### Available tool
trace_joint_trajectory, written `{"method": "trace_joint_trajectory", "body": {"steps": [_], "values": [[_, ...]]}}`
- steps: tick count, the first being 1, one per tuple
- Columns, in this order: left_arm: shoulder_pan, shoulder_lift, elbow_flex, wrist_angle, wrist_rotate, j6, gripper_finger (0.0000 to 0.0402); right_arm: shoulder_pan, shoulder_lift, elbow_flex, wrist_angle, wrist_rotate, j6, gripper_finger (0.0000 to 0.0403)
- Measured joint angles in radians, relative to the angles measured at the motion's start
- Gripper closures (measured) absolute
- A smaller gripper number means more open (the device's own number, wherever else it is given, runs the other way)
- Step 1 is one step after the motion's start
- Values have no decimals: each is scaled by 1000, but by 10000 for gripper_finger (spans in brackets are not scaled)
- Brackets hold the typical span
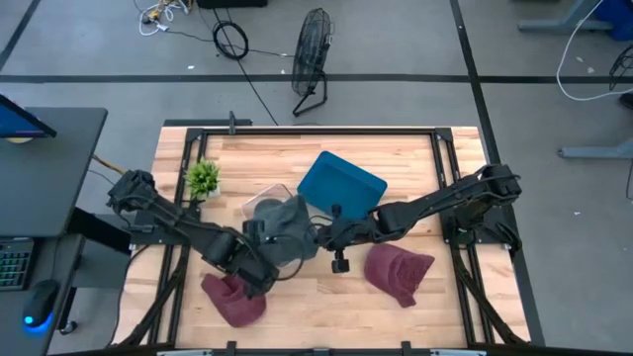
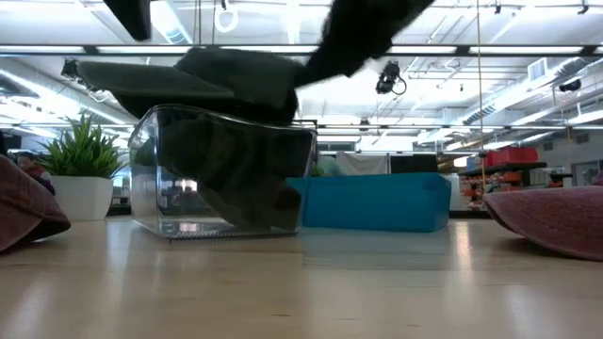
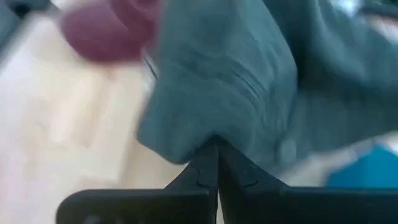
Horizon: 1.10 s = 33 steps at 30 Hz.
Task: Pick & Place hat
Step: Put the gray cap into the transparent bin
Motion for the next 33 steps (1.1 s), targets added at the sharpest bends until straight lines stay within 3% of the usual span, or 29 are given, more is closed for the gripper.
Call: {"method": "trace_joint_trajectory", "body": {"steps": [5, 8, 13, 20, 26, 33], "values": [[33, 0, -44, -21, -9, -26, 398, 0, -1, 0, 81, -95, -26, 402], [72, 0, -59, -68, -11, -26, 398, 0, -1, 0, 81, -98, -29, 403], [148, -3, -56, -107, -118, 60, 398, 0, -1, 0, 96, -94, -77, 403], [237, -6, -18, -110, -125, 134, 398, -22, -1, 0, 109, -76, -78, 403], [207, -6, 25, -114, -133, 157, 399, -35, -27, 0, 123, 147, -120, 403], [110, -4, 26, -107, -215, 15, 397, -85, -122, 1, 45, 166, -264, 401]]}}
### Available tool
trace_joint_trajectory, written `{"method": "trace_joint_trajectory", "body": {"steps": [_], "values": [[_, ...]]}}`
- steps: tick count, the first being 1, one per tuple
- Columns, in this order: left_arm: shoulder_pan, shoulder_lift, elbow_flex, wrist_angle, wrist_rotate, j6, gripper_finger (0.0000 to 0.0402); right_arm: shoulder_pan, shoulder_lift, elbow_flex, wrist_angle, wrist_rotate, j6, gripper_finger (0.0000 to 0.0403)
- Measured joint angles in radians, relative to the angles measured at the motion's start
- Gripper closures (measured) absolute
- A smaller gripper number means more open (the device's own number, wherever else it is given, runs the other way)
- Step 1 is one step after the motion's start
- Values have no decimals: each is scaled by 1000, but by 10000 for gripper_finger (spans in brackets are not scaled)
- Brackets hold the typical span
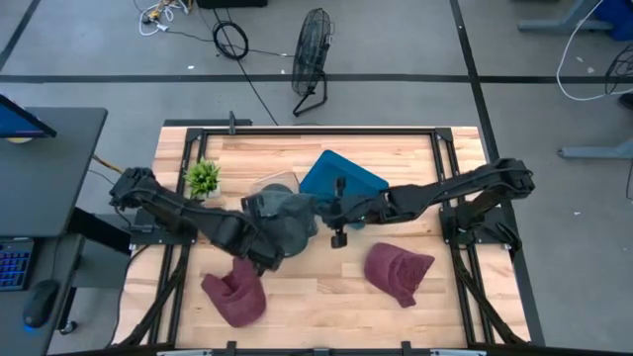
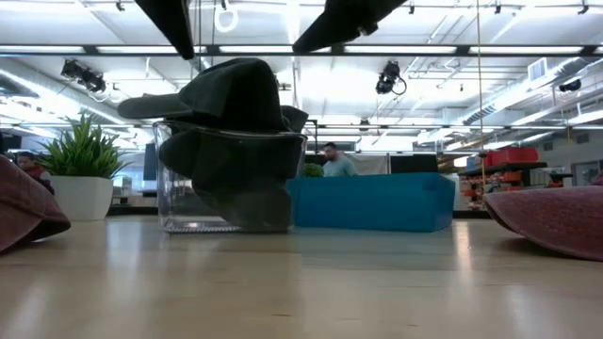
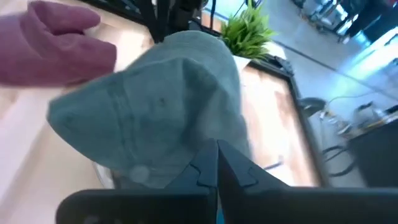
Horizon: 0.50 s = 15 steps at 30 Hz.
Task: Pick & Place hat
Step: Put the gray cap into the transparent bin
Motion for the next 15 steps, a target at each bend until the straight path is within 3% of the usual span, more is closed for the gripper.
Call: {"method": "trace_joint_trajectory", "body": {"steps": [5, 15], "values": [[-5, -8, 0, -14, -94, -48, 359, -26, -37, 0, -64, 0, 11, 370], [200, -12, 1, 14, -34, -302, 230, -3, -111, 1, -236, 157, 12, 277]]}}
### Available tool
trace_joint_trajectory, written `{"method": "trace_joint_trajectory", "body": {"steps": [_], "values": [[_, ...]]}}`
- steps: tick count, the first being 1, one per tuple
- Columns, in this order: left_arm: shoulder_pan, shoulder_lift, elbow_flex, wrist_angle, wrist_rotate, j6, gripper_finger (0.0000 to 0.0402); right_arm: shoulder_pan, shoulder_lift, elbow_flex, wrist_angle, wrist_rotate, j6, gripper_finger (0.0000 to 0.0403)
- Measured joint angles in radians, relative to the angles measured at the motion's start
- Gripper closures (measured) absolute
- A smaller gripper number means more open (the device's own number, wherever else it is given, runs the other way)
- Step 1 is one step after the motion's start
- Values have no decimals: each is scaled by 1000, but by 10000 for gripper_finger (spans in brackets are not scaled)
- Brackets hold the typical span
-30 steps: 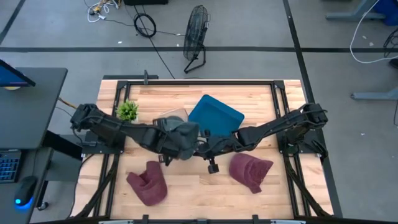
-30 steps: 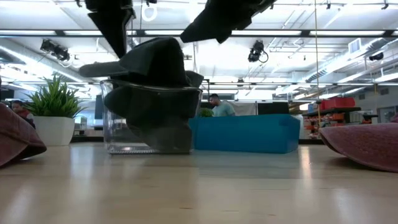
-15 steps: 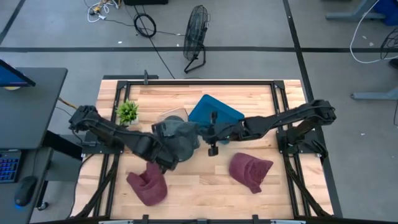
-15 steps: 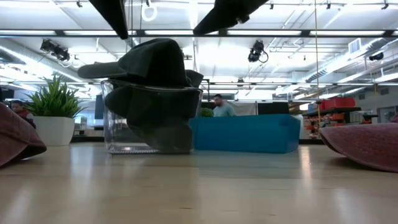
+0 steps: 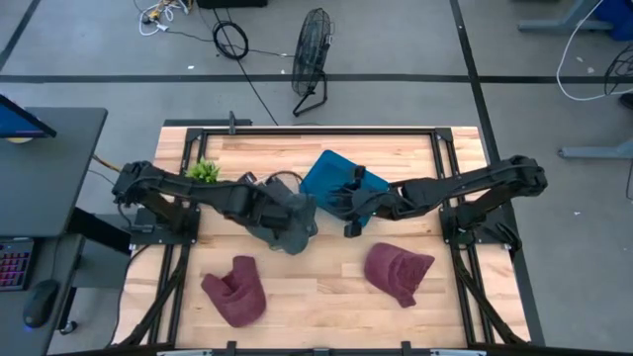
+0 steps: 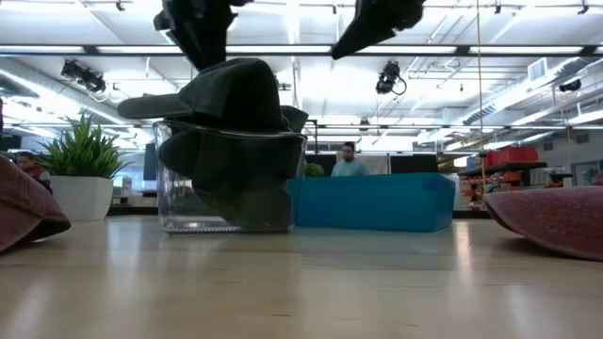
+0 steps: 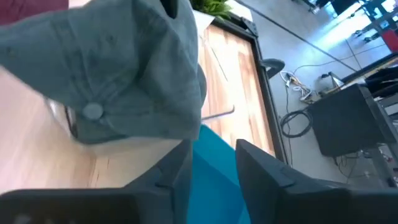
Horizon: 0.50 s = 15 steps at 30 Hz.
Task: Pick & Place hat
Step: Put the gray cap into the transparent bin
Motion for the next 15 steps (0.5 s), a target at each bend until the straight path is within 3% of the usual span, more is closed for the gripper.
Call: {"method": "trace_joint_trajectory", "body": {"steps": [7, 15], "values": [[21, 0, 0, 99, 97, -8, 203, 6, -37, 0, -65, 1, 3, 249], [24, 59, 0, 32, 88, -82, 213, 6, -39, 0, -87, 0, 11, 252]]}}
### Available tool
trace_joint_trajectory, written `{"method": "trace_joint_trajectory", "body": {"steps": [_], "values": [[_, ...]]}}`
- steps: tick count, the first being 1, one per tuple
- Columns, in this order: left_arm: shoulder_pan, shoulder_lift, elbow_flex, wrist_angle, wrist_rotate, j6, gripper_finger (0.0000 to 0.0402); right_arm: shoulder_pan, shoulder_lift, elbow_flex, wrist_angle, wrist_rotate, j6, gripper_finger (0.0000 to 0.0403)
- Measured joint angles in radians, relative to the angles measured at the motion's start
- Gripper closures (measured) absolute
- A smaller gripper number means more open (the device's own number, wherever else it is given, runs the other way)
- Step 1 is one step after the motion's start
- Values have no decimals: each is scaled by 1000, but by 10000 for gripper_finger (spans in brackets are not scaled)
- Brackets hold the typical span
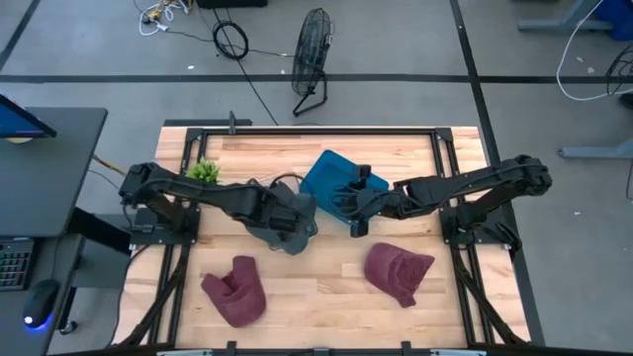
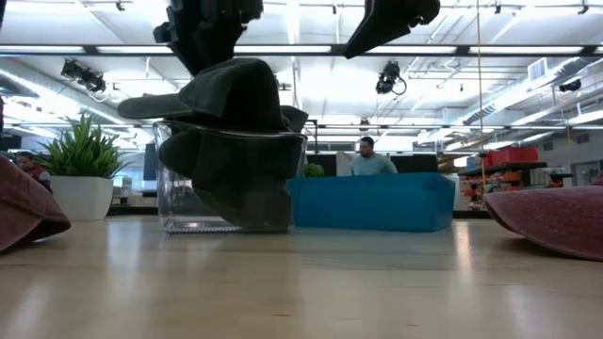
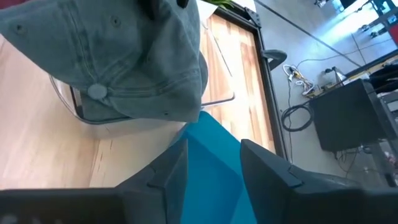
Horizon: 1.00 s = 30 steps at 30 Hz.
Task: Pick & Place hat
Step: Put the gray cap into the transparent bin
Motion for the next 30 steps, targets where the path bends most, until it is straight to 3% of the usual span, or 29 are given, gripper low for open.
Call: {"method": "trace_joint_trajectory", "body": {"steps": [5, 7, 13, 19, 25, 30], "values": [[1, 46, 0, -1, -1, 2, 218, 0, 0, 0, -19, 0, 15, 252], [1, 60, 0, -7, 0, 34, 237, 0, 0, 0, -30, 0, 24, 252], [1, 45, 0, -35, 41, 165, 380, 0, 0, 0, -39, 0, 36, 252], [-10, 27, 125, -181, 55, 375, 390, 0, 0, 0, -41, -1, 36, 253], [-12, 26, 218, -205, 53, 913, 394, 0, 0, 0, -41, -1, 33, 253], [41, 26, 179, -144, 101, 966, 396, 0, 0, 0, -44, -1, 32, 253]]}}
